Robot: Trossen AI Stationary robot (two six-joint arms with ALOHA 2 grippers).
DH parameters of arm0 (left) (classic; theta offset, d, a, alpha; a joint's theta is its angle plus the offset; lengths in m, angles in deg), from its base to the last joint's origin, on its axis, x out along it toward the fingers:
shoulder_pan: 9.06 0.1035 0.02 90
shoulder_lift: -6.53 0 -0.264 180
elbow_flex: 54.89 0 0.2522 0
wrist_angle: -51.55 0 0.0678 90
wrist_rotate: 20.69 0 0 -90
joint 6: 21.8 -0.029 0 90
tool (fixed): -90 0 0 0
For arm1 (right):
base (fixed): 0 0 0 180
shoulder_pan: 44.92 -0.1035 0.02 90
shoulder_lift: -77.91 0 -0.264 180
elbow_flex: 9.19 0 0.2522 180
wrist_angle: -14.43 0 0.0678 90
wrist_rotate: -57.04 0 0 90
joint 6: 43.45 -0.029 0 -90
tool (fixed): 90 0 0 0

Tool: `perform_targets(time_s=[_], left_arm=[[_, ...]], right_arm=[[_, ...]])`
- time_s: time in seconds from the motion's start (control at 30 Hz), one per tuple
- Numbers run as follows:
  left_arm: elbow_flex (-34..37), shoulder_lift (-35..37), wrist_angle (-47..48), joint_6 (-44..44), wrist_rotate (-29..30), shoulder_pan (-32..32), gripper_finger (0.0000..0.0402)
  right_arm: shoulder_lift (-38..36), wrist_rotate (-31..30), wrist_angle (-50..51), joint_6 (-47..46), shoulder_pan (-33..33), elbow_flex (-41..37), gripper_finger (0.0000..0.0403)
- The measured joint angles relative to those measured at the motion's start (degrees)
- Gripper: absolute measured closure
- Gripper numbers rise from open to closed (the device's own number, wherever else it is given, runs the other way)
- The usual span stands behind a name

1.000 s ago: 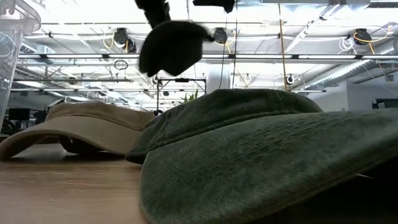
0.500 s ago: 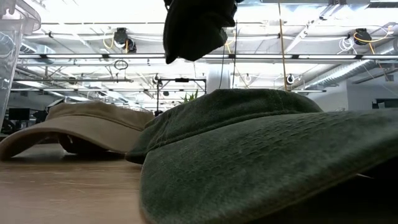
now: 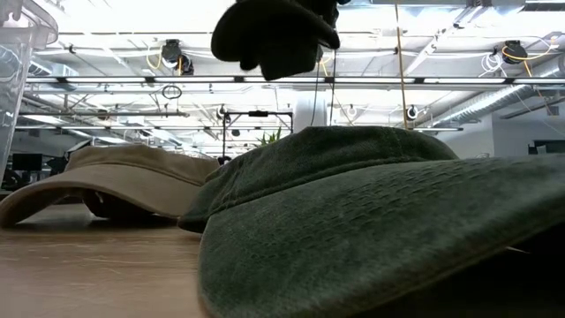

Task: Pick & Place hat
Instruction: Put the top left green cap into the right transparent bin

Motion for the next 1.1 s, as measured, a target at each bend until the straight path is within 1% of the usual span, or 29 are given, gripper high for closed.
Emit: perform_targets(time_s=[0.13,0.17,0.33,0.4,0.47,0.5,0.57,0.67,0.83,0.97,1.07,1.1], left_arm=[[-0.08,0.06,-0.35,-0.69,0.19,0.47,0.0381],[-0.11,0.07,-0.41,-0.86,1.09,0.48,0.0381],[-0.31,0.69,-1.5,-1.22,9.09,0.65,0.0381],[-0.31,1.77,-1.84,-1.92,11.42,1.21,0.0371],[-0.24,3.89,-1.0,-1.75,13.73,2.05,0.0356],[-0.34,4.87,-2.08,-1.48,14.84,2.45,0.0347],[-0.41,6.61,-1.8,-0.52,17.28,3.09,0.0327],[-0.2,9.88,-1.23,2.16,20.52,4.01,0.0299],[-0.33,15.39,-1.17,5.92,22.85,5.06,0.0263],[-0.2,17.67,-1.46,9.13,22.78,4.89,0.0249],[-0.19,18.97,-1.83,11.22,22.8,4.42,0.0248],[-0.25,19.18,-2.33,11.68,22.81,4.13,0.0249]], right_arm=[[-0.48,-0.3,0.09,0.03,0.2,-0.02,0.04],[-0.84,-0.62,0.32,0.24,0.39,-0.02,0.04],[-3.93,-2.44,5.46,2.49,2.51,-0.11,0.0402],[-4.98,-2.33,9.03,3.64,3.74,-0.04,0.0402],[-6.21,-1.92,15.17,5.54,5.1,-0.33,0.0402],[-6.69,-1.88,17.28,6.86,5.8,-0.37,0.0402],[-6.95,-1.99,19.52,10.32,7.31,-0.28,0.0402],[-8.97,-3.83,26.22,16.14,10.03,-0.22,0.0402],[-11.37,-9.19,31.2,31.3,14.95,-0.17,0.0403],[-11.95,-9.28,36.47,38.57,21.03,-0.09,0.0403],[-11.8,-9.49,39.58,43.37,25.73,-0.1,0.0403],[-11.81,-10.43,39.74,45.1,27.13,-0.25,0.0403]])
